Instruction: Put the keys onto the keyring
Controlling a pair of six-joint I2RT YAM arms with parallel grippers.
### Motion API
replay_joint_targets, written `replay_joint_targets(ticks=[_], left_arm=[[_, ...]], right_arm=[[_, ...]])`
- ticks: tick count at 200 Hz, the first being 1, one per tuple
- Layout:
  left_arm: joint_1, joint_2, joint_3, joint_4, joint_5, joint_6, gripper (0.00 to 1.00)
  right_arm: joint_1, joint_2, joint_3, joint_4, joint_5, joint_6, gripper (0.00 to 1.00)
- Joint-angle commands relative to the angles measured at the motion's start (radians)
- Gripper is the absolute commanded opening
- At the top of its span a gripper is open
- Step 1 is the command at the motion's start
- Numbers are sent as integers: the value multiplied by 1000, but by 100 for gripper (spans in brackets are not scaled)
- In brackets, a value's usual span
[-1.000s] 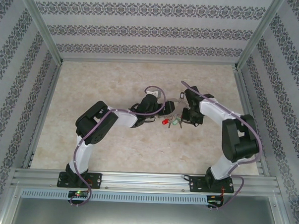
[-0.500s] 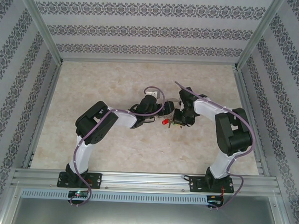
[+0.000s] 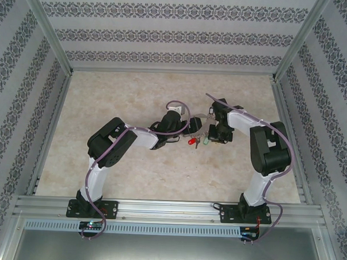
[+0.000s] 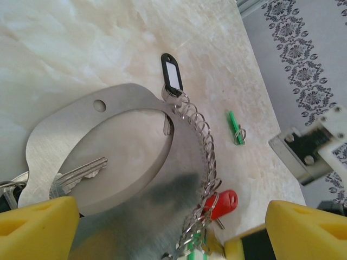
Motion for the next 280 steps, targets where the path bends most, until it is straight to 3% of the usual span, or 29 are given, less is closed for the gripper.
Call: replay_joint_targets(ticks=[1, 36, 75, 104, 132, 241, 280], left_arm=[[6, 25, -57, -93, 33, -64, 90], [5, 40, -66, -40, 69, -78, 90], [3, 46, -68, -34, 63, -88, 90], [3, 43, -65, -46, 61, -84, 90], [3, 46, -65, -46, 60, -86, 90], [3, 54, -71, -33, 55, -104, 89], [3, 56, -71, -33, 53, -108, 89]], right_arm=[[-19, 33, 24, 34, 23, -50, 5], [-25, -9, 12, 93, -29, -63, 6], [-18, -211, -120, 161, -129, -28, 12], [51, -301, -189, 179, -159, -27, 16], [121, -271, -201, 240, -215, -5, 18], [201, -29, -178, 386, -255, 15, 14], [237, -51, -179, 397, -315, 11, 14]])
